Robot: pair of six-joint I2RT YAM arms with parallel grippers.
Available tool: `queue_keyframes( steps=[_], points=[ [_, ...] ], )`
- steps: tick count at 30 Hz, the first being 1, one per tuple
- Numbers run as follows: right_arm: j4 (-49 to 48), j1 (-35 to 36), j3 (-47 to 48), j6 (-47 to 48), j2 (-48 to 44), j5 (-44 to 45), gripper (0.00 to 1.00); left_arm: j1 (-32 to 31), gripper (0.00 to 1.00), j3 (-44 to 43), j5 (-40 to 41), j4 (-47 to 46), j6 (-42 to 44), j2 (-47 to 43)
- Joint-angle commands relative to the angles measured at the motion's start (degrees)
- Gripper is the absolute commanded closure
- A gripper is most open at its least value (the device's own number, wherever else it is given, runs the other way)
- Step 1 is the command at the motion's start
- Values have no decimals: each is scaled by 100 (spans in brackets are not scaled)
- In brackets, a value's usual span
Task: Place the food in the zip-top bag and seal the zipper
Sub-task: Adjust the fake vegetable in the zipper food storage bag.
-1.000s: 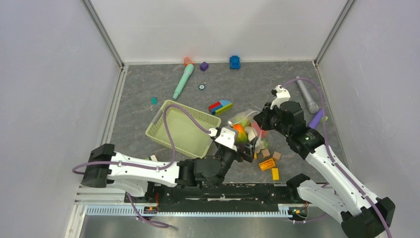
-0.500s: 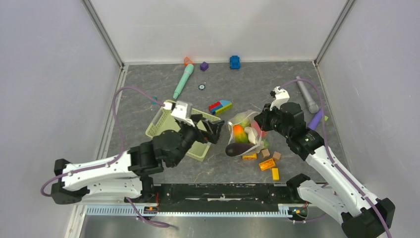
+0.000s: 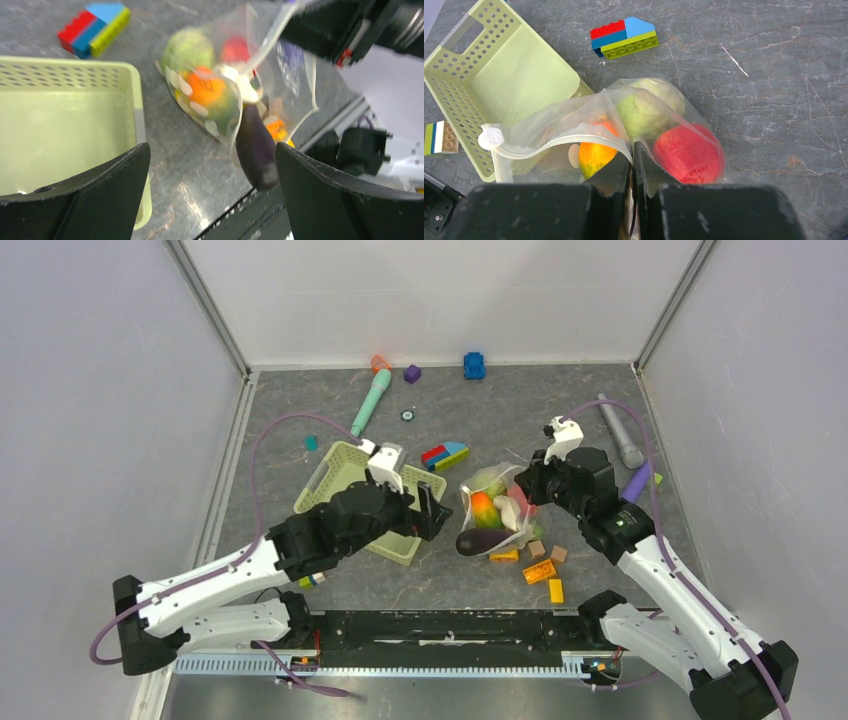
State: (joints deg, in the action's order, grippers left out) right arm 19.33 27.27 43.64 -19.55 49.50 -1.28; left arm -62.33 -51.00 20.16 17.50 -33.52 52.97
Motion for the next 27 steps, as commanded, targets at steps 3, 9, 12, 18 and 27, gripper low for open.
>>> queue_keyframes(
  steps=[3,9,12,18,27],
  points=[
    [-125,16,10,216,-2,20,91,37,0,131,-1185,-700,-50,482],
    [-158,16,-13,345,3,-216,91,120,0,-198,-1125,-1045,-129,1372],
    [-191,21,-22,441,-1,-305,91,163,4,-469,-879,-984,-244,1820],
    [-218,18,-72,690,-35,-444,90,178,25,-758,-343,-1082,-441,2307],
    [-311,16,-1,1277,-242,-644,61,177,98,-1250,83,-758,-569,2689]
  ],
)
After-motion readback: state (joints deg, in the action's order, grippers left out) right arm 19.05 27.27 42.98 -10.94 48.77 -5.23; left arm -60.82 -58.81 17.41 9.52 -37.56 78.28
